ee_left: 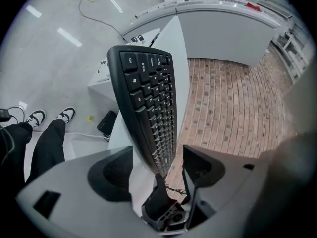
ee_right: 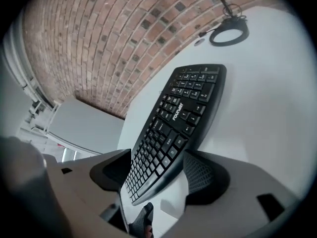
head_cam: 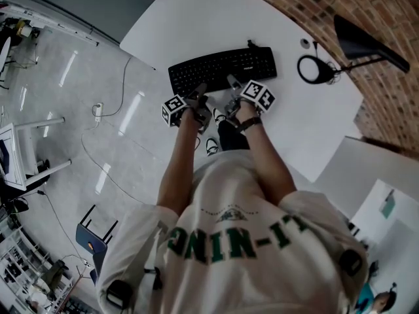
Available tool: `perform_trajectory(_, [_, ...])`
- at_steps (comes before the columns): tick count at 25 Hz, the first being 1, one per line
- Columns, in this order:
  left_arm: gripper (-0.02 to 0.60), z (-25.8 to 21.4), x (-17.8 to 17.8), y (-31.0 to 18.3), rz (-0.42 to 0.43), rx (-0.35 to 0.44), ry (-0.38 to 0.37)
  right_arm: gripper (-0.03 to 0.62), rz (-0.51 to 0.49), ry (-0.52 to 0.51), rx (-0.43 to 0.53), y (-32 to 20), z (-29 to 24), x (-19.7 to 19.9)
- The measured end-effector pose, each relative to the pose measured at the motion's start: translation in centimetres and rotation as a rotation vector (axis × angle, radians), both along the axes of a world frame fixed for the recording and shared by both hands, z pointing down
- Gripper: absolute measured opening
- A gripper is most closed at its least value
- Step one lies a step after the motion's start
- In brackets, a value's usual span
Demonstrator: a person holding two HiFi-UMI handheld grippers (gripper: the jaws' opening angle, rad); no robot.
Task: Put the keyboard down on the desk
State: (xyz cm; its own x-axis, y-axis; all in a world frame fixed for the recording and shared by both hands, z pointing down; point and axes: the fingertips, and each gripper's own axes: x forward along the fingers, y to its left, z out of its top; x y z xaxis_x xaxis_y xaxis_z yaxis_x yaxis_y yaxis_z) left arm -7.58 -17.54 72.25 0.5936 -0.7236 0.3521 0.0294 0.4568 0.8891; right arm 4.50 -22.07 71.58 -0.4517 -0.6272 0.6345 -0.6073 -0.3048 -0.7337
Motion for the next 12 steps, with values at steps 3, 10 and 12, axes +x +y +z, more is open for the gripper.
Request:
perform_trajectory(3, [0.299, -1.5, 0.1, 0.2, 0.03, 0.04, 0.0, 0.307, -0.052, 0.051, 0.093, -0.4, -1.8, -0.5])
perform_trajectory(10, [0.299, -8.5, -1.4, -1.9, 0.1, 0.263, -0.14, 0.305, -0.165, 0.266, 0.346, -2.0, -7.4, -0.3])
perform_trajectory(12, [0.299, -10.7, -2.2, -2.7, 0.142, 0.35, -0.268, 0.305, -0.193, 0.324, 0.417, -2.6, -9.5, -0.3])
